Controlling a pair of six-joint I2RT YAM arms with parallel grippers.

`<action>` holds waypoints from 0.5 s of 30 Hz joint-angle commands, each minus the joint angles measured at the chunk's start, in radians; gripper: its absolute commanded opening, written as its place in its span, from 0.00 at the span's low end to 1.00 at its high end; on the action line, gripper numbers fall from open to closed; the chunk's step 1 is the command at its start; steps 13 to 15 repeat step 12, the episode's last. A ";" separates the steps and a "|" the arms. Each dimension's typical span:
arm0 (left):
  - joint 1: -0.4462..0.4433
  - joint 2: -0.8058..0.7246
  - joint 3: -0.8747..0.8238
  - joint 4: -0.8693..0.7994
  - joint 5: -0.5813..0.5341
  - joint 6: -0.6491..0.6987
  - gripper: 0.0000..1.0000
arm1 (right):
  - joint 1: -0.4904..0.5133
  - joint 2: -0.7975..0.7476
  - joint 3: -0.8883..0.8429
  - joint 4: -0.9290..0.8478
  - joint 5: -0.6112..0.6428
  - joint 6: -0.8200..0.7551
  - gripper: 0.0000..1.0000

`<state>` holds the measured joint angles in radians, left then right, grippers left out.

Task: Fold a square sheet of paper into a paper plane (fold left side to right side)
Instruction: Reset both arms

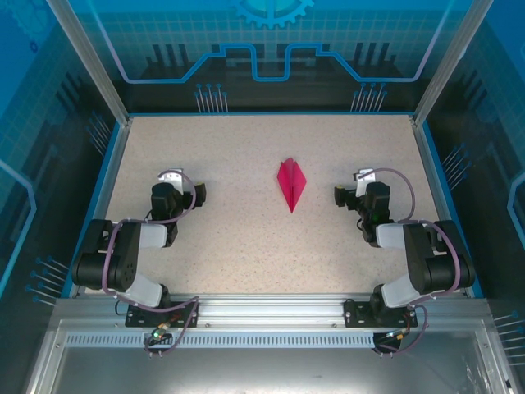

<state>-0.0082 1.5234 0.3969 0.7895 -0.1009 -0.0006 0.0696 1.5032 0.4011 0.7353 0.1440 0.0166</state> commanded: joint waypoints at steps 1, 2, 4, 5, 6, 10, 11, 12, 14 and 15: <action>0.007 -0.008 0.019 -0.007 0.034 -0.009 0.99 | 0.007 0.000 0.020 0.035 -0.015 -0.018 0.99; 0.007 -0.007 0.020 -0.006 0.035 -0.007 0.99 | 0.007 0.000 0.021 0.035 -0.015 -0.017 0.99; 0.007 -0.009 0.019 -0.006 0.034 -0.008 0.99 | 0.007 0.000 0.022 0.033 -0.023 -0.020 0.99; 0.007 -0.008 0.020 -0.006 0.034 -0.009 0.99 | 0.005 0.000 0.022 0.030 -0.026 -0.021 0.99; 0.007 -0.008 0.020 -0.006 0.034 -0.009 0.99 | 0.006 0.001 0.023 0.030 -0.026 -0.021 0.99; 0.007 -0.007 0.019 -0.007 0.035 -0.007 0.99 | 0.003 0.001 0.024 0.030 -0.031 -0.021 0.99; 0.007 -0.007 0.019 -0.006 0.035 -0.008 0.99 | 0.003 0.001 0.024 0.029 -0.032 -0.021 0.99; 0.007 -0.009 0.020 -0.006 0.035 -0.008 0.99 | 0.004 0.000 0.024 0.029 -0.033 -0.020 0.99; 0.007 -0.009 0.020 -0.006 0.035 -0.008 0.99 | 0.004 0.000 0.024 0.029 -0.033 -0.020 0.99; 0.007 -0.009 0.020 -0.006 0.035 -0.008 0.99 | 0.004 0.000 0.024 0.029 -0.033 -0.020 0.99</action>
